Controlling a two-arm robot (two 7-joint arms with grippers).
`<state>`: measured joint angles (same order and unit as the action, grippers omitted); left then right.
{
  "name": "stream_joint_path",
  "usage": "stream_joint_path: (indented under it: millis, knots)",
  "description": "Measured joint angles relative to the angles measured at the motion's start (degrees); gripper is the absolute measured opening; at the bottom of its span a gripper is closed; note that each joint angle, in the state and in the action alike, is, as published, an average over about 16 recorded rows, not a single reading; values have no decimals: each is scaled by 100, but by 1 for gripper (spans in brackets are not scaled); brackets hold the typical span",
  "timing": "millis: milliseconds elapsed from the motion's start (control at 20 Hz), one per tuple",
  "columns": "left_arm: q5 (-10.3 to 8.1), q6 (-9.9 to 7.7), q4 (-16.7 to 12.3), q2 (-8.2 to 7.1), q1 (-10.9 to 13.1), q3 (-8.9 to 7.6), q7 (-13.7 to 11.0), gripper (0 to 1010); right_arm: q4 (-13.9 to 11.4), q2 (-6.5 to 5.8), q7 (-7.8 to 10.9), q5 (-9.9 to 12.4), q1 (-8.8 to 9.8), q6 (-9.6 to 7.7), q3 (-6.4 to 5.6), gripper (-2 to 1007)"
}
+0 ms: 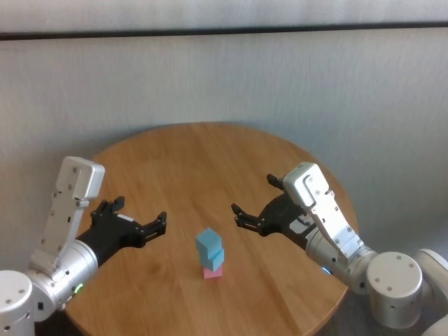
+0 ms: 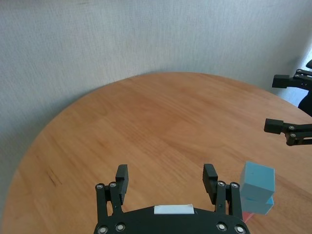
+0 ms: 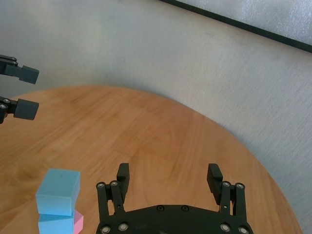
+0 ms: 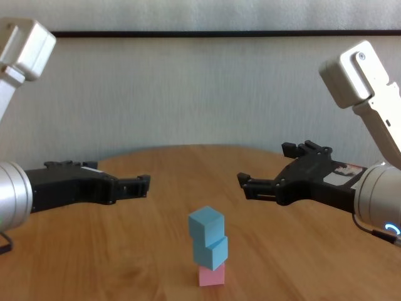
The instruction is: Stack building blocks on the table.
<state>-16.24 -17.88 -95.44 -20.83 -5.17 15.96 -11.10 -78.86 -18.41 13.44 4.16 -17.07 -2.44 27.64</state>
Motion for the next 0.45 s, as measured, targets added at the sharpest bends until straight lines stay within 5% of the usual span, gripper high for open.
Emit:
stream_joint_path:
  millis: [450]
  knots:
    - [-18, -4, 6, 2, -6, 6, -3, 1003, 0, 0, 0, 0, 0, 0, 0, 1004]
